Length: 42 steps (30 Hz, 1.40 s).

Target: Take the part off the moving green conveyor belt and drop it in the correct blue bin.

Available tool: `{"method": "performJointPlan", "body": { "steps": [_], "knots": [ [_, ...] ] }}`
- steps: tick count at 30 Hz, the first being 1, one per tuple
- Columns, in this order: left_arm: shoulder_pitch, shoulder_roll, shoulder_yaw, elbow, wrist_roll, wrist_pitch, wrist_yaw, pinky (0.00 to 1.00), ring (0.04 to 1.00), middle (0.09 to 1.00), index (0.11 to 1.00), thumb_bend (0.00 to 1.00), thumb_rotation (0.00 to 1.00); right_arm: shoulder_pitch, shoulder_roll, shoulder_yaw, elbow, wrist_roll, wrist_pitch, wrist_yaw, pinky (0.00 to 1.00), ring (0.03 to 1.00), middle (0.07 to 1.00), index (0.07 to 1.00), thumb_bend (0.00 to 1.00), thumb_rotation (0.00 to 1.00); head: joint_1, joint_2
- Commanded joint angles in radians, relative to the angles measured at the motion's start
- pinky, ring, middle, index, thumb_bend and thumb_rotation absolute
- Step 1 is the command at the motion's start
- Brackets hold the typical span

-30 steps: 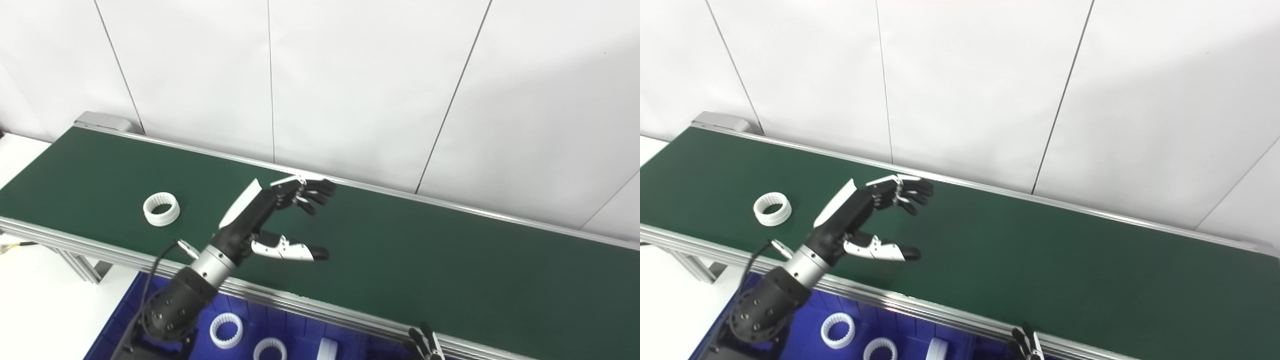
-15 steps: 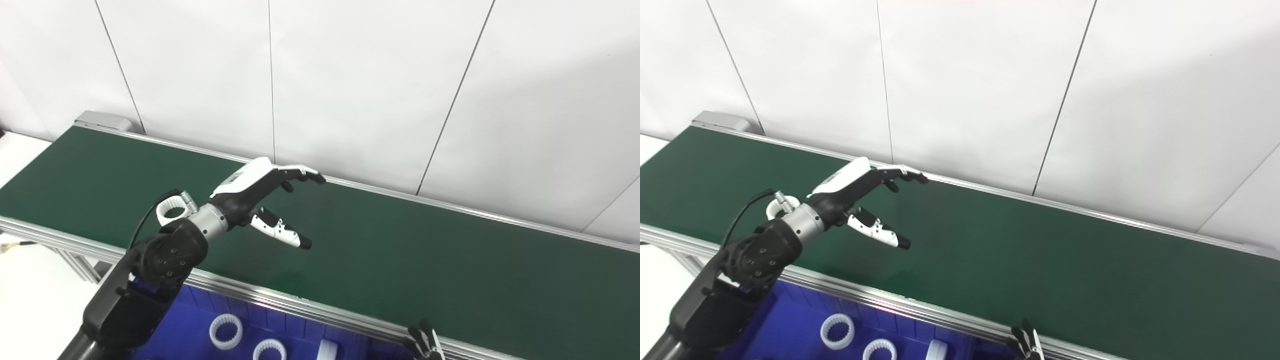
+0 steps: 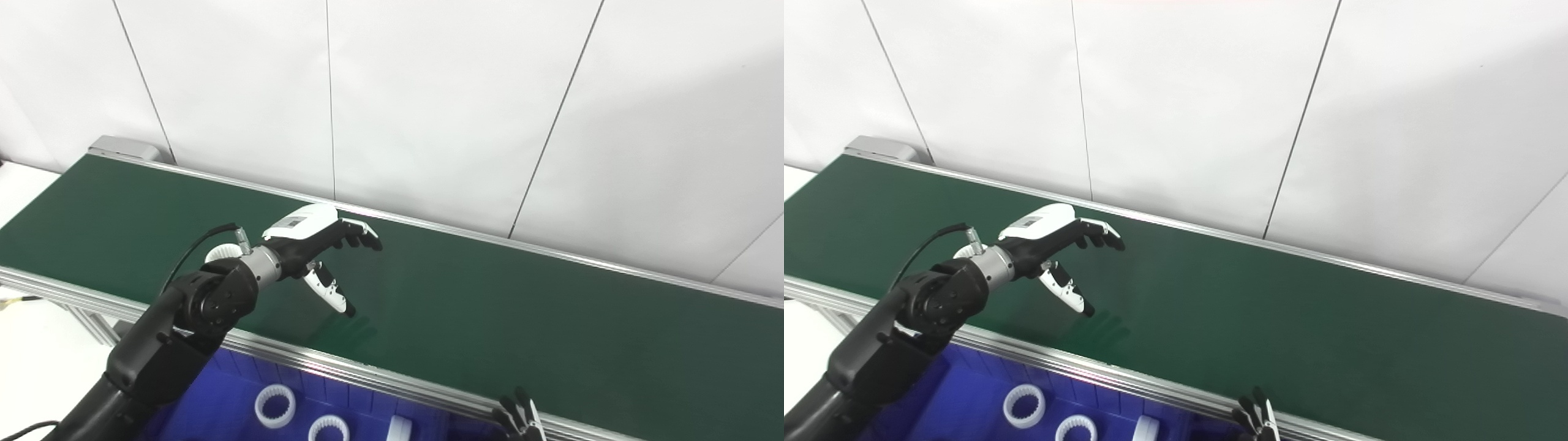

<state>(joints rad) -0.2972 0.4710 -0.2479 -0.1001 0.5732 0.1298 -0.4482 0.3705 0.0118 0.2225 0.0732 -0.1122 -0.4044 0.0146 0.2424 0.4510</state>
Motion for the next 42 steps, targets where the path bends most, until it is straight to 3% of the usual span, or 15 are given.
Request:
{"method": "performJointPlan", "body": {
  "steps": [1,14,42],
  "knots": [
    [-0.048,0.027,0.009,-0.008,0.015,-0.007,0.012,0.71,0.761,0.783,0.726,0.90,0.00,-0.003,0.010,0.000,-0.015,-0.007,-0.054,-0.008,0.80,0.879,0.918,0.979,0.19,0.91,-0.001,0.001],
    [-0.085,0.041,-0.021,0.056,0.085,0.019,-0.015,0.71,0.771,0.798,0.736,0.89,0.00,-0.003,0.016,0.000,-0.008,-0.008,-0.056,-0.011,0.79,0.875,0.915,0.979,0.18,0.91,-0.003,-0.003],
    [-0.104,0.058,-0.067,0.098,0.154,-0.012,-0.019,0.73,0.793,0.811,0.742,0.89,0.00,0.005,0.019,0.004,-0.015,-0.005,-0.054,-0.011,0.80,0.878,0.918,0.982,0.18,0.89,-0.006,-0.002]
  ]
}}
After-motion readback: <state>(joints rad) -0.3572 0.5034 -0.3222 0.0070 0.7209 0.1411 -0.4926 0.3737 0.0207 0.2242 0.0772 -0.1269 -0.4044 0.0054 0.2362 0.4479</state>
